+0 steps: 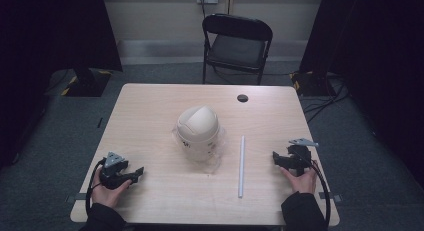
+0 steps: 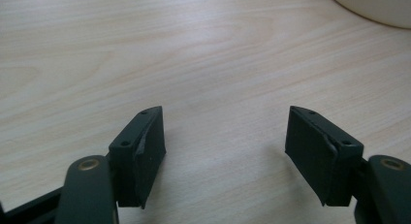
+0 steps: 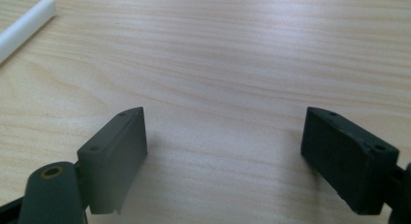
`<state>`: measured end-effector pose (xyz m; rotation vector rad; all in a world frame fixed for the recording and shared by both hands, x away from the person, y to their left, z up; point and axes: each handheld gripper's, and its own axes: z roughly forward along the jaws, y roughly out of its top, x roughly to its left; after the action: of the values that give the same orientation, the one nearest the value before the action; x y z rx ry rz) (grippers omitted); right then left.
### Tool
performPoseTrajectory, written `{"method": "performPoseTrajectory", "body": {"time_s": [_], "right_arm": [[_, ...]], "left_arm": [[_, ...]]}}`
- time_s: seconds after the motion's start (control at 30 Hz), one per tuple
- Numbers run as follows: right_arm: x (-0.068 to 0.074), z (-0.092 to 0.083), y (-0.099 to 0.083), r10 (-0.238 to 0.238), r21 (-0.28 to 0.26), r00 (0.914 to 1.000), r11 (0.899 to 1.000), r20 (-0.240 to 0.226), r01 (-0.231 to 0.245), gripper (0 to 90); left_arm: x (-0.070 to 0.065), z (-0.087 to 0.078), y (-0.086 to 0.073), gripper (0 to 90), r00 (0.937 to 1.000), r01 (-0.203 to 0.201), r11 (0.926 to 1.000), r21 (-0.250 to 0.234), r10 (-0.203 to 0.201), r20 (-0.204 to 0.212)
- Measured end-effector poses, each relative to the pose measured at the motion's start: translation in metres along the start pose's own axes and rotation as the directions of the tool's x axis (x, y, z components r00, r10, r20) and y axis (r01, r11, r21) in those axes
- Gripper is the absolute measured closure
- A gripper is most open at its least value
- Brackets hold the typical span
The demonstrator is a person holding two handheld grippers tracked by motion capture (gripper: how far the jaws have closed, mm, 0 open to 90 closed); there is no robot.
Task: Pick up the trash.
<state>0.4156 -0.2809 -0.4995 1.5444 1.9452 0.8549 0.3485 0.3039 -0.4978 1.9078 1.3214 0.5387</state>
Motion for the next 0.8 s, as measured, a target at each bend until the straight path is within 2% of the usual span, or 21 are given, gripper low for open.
{"method": "performPoseTrajectory", "body": {"time_s": [0.07,0.1,0.13,0.17,0.23,0.3,0.37,0.5,0.53,0.57,0.67,0.73,0.77,0.8], "right_arm": [[0.000,0.000,0.000,0.000,0.000,1.0000,1.000,-0.001,0.000,16.1],[0.000,0.000,0.000,0.000,0.000,1.0000,1.000,0.000,0.000,16.1],[0.000,0.000,0.000,0.000,0.000,1.0000,1.000,0.000,0.000,16.1],[0.000,0.000,0.000,0.000,0.000,1.0000,1.000,-0.001,0.000,16.1],[0.000,0.000,0.000,0.000,0.000,1.0000,1.000,-0.001,0.000,16.1],[0.000,0.000,0.000,-0.001,0.002,1.0000,1.000,-0.002,0.001,16.0],[0.001,0.000,0.000,0.004,0.000,1.0000,1.000,0.004,-0.004,16.2],[0.003,-0.003,-0.003,0.006,0.000,0.9999,1.000,0.011,-0.006,16.7],[0.003,-0.005,-0.004,0.001,-0.004,0.9999,1.000,0.011,-0.001,16.9],[0.004,-0.006,-0.006,0.001,-0.001,0.9999,1.000,0.010,-0.001,16.9],[0.004,-0.010,-0.009,-0.003,-0.003,1.0000,1.000,0.007,0.004,16.9],[0.005,-0.013,-0.011,-0.004,-0.002,1.0000,1.000,0.005,0.004,16.9],[0.005,-0.013,-0.011,-0.004,-0.002,1.0000,1.000,0.005,0.004,16.9],[0.005,-0.015,-0.013,-0.006,-0.002,1.0000,1.000,0.001,0.006,16.9]], "left_arm": [[0.002,-0.005,0.004,30.4,1.0000,-0.006,0.9992,-0.039,0.007,0.003],[0.002,-0.005,0.004,30.4,1.0000,-0.006,0.9992,-0.039,0.007,0.003],[0.002,-0.011,0.009,30.4,0.9999,-0.002,0.9961,-0.088,0.003,0.015],[0.002,-0.014,0.011,30.3,0.9998,0.000,0.9938,-0.112,0.002,0.018],[0.002,-0.017,0.013,30.7,0.9996,0.000,0.9916,-0.129,0.003,0.027],[0.003,-0.025,0.021,31.7,0.9982,-0.004,0.9822,-0.188,0.015,0.057],[0.002,-0.027,0.026,31.7,0.9972,0.011,0.9760,-0.218,0.005,0.075],[0.002,-0.032,0.036,32.1,0.9955,-0.005,0.9724,-0.233,0.027,0.090],[0.001,-0.034,0.044,32.1,0.9950,-0.017,0.9678,-0.251,0.041,0.091],[0.001,-0.034,0.044,32.1,0.9950,-0.017,0.9678,-0.251,0.041,0.091],[-0.002,-0.039,0.061,32.1,0.9929,-0.042,0.9589,-0.281,0.071,0.095],[-0.004,-0.041,0.069,32.0,0.9918,-0.043,0.9524,-0.302,0.077,0.101],[-0.004,-0.041,0.069,32.0,0.9918,-0.043,0.9524,-0.302,0.077,0.101],[-0.005,-0.044,0.077,32.0,0.9898,-0.051,0.9471,-0.317,0.091,0.110]]}}
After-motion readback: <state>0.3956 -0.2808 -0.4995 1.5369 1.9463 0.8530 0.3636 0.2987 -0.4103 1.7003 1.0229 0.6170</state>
